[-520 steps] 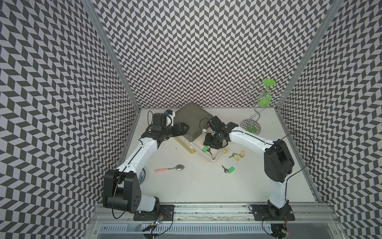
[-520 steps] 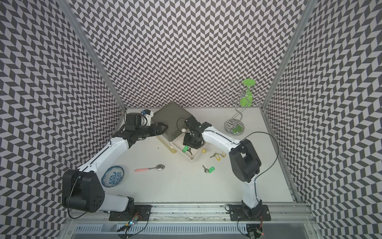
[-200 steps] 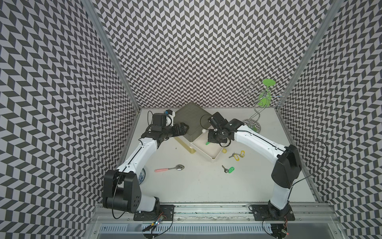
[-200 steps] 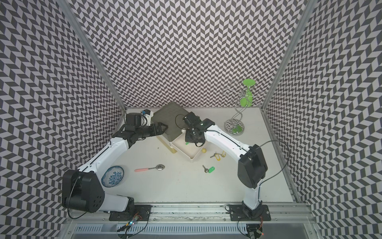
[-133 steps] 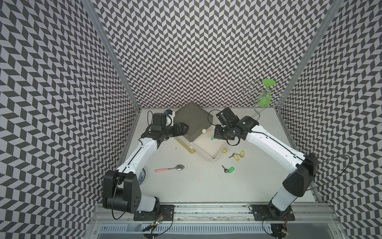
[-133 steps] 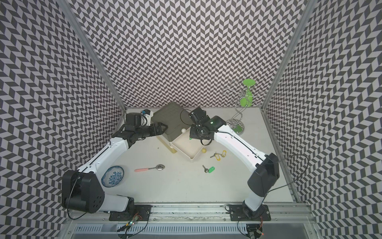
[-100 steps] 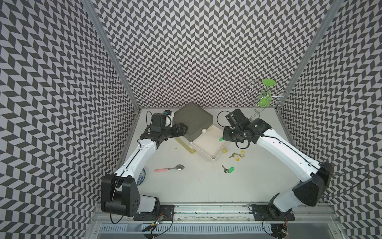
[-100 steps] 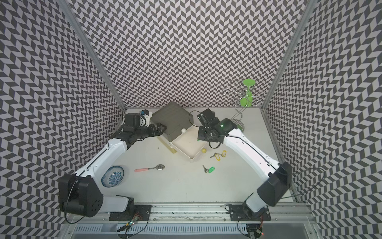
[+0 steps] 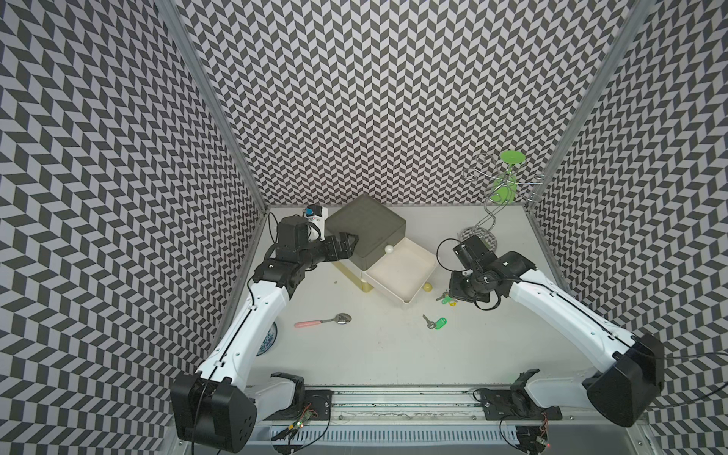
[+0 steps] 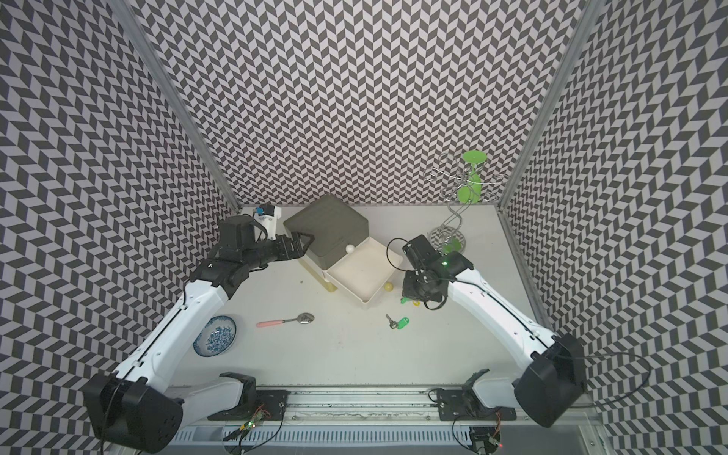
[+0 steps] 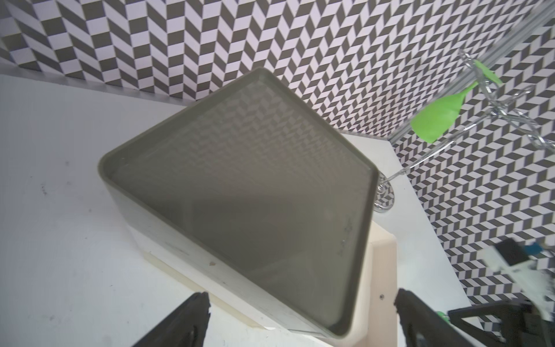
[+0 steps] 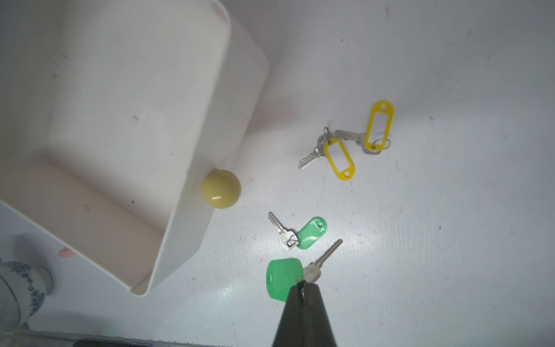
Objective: Take the keys out of the drawer
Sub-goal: Pick up the key from the drawer, then place the key at the center of the board.
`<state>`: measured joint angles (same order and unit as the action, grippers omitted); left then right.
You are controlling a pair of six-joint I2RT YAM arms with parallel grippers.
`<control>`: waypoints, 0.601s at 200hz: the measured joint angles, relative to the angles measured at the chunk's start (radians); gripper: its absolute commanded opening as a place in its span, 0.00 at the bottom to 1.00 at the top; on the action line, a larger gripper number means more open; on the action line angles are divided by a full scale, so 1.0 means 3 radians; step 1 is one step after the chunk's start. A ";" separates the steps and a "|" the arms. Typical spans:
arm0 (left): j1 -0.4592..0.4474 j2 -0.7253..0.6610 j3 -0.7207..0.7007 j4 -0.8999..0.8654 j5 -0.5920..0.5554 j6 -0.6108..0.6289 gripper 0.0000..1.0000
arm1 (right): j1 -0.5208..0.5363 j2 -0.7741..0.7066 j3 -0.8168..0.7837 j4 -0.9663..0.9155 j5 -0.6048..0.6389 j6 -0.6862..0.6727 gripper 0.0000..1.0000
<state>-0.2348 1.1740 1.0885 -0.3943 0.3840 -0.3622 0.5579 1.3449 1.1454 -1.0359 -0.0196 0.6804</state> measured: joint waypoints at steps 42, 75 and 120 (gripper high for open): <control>-0.0511 -0.0436 -0.0234 -0.0005 -0.0003 -0.0103 1.00 | -0.0003 -0.0036 -0.0521 0.0228 -0.0290 -0.0013 0.00; -0.0554 -0.0618 -0.0460 -0.0067 -0.0018 -0.0146 1.00 | -0.0014 -0.0056 -0.0862 0.0435 -0.0546 -0.0029 0.00; -0.0554 -0.0622 -0.0492 -0.0150 -0.0107 -0.0145 1.00 | -0.0015 0.0025 -0.1085 0.0697 -0.0852 -0.0069 0.12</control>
<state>-0.4011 0.9874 0.9409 -0.4393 0.3519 -0.4057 0.5533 1.3525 0.8200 -0.8268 -0.2752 0.6598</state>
